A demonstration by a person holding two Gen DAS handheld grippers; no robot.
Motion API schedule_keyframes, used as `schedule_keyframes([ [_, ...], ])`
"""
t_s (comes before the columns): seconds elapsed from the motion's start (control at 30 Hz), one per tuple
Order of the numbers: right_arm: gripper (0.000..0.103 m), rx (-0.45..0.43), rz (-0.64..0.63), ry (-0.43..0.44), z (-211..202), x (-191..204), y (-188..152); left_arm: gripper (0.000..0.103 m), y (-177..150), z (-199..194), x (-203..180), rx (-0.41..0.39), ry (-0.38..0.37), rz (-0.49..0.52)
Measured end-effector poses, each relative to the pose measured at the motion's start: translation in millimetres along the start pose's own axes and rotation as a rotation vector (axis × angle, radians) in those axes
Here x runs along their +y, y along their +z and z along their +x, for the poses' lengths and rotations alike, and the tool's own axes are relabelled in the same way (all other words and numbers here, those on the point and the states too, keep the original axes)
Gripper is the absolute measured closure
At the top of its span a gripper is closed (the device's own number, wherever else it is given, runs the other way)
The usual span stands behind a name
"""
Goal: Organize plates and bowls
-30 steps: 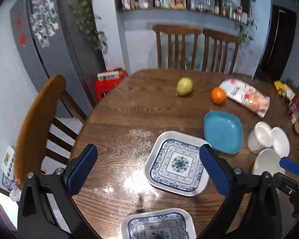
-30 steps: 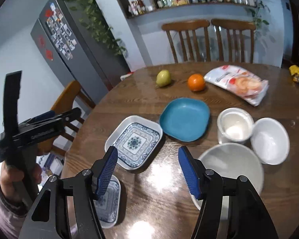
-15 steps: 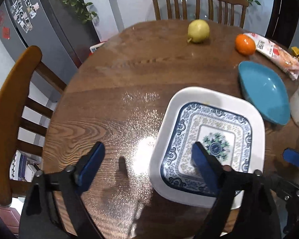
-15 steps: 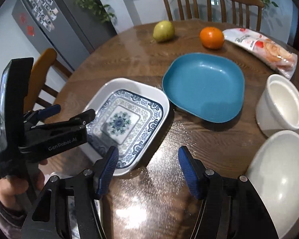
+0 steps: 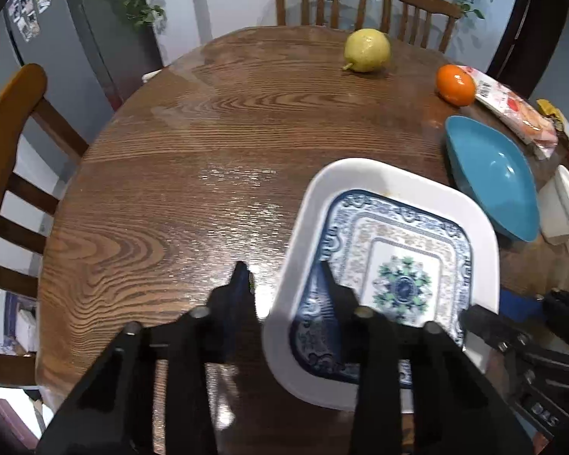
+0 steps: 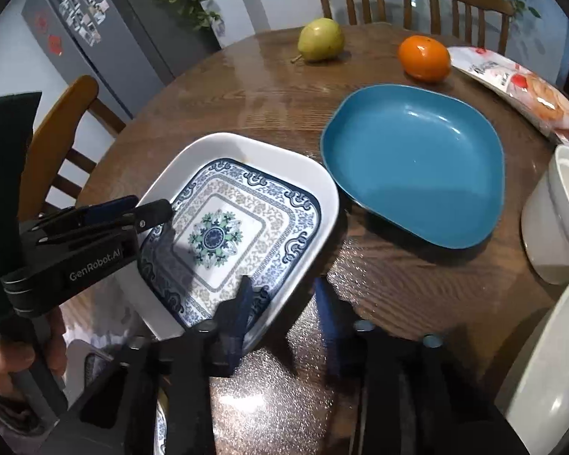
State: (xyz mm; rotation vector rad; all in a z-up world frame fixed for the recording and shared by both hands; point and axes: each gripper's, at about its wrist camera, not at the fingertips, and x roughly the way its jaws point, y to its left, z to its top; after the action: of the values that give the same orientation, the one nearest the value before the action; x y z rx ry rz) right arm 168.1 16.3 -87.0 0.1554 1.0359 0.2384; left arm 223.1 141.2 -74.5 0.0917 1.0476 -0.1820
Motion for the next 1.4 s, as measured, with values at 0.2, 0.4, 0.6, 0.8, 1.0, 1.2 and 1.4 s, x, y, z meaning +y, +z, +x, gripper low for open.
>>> schedule_keyframes([
  [0.2, 0.086, -0.011, 0.013, -0.006, 0, -4, -1, 0.082, -5, -3, -8, -0.004, 0.014, 0.01],
  [0.4, 0.087, -0.025, 0.034, 0.014, -9, -5, -3, 0.084, -17, -23, -10, -0.055, 0.035, 0.001],
  [0.6, 0.087, -0.078, 0.027, 0.048, -42, 1, -3, 0.084, -25, -70, -16, -0.143, 0.057, -0.009],
  [0.8, 0.087, -0.131, 0.013, 0.086, -77, 7, -14, 0.084, -42, -103, -23, -0.171, 0.083, -0.032],
  [1.0, 0.087, -0.149, -0.008, 0.121, -99, 13, -32, 0.084, -68, -131, -26, -0.198, 0.097, -0.066],
  [1.2, 0.087, -0.136, -0.052, 0.124, -108, 22, -54, 0.084, -91, -144, -27, -0.204, 0.108, -0.097],
  [1.4, 0.087, -0.11, -0.082, 0.14, -110, 32, -71, 0.084, -114, -148, -21, -0.185, 0.125, -0.128],
])
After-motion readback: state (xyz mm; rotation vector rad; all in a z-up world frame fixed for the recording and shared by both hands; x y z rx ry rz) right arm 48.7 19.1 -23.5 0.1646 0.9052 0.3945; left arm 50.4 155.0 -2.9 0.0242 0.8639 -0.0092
